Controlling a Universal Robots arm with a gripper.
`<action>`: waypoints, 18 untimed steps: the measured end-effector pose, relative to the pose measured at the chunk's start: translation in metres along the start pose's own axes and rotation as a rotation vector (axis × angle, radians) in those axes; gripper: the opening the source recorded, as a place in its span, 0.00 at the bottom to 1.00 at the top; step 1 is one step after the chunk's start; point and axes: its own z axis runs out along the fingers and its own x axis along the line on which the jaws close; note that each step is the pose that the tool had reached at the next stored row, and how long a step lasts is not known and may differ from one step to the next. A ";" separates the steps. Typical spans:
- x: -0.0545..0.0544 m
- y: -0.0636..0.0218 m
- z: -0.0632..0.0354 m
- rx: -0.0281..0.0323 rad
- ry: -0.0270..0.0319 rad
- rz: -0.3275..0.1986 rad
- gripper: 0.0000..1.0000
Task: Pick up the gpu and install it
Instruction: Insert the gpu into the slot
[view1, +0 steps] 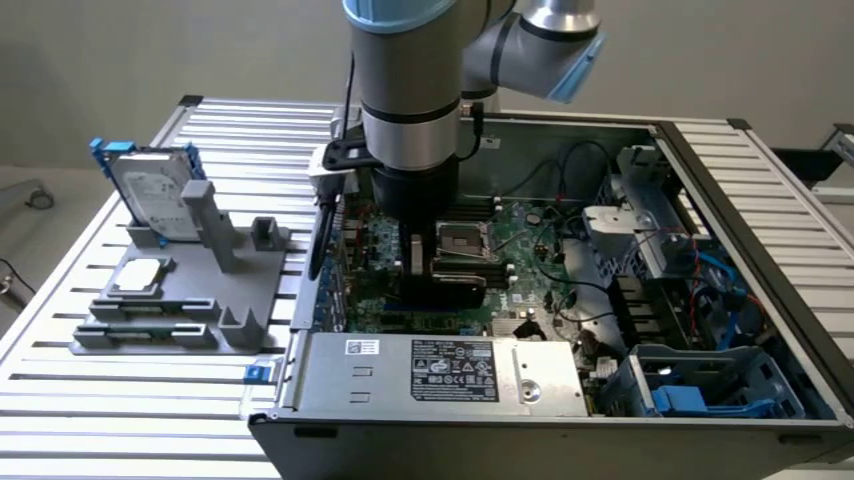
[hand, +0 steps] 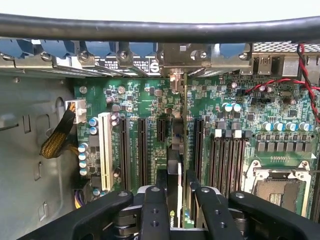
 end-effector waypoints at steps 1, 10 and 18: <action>0.000 0.0000 0.0001 0.0001 -0.0002 0.000 0.26; 0.000 -0.0006 -0.0079 0.0001 -0.0003 0.000 0.40; 0.000 -0.0033 -0.0300 -0.0011 -0.0004 0.000 0.58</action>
